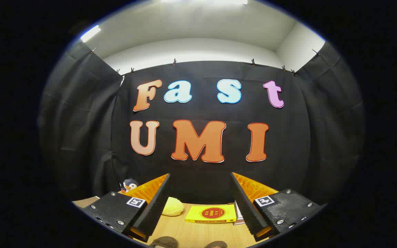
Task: Open the storage box then place both shoes into the box .Put the left shoe in first, then the right shoe, with the right side of both shoes facing outward in a uniform manner.
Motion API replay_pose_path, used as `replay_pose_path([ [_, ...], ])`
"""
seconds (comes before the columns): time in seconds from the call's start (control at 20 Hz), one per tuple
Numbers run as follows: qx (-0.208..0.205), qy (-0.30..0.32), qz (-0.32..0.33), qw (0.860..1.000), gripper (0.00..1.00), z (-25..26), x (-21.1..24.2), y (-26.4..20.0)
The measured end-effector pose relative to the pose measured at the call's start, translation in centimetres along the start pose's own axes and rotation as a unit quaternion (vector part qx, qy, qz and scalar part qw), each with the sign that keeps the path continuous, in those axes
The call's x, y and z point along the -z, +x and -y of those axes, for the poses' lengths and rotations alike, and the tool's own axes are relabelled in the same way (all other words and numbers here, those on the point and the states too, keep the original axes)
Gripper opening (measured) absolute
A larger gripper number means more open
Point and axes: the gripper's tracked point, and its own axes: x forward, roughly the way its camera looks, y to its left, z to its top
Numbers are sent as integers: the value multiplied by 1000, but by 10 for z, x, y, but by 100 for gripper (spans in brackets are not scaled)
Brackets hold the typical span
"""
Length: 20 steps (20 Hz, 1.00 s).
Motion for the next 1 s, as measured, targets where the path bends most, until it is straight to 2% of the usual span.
replay_pose_path([
  [0.35,-36,17,-3,999,99,-12,0,-6],
  [0.7,-88,39,-37,995,99,-41,26,-9],
  [0.85,-138,87,-83,983,99,-70,53,-14],
  [1.0,-182,142,-160,960,99,-98,98,-20],
])
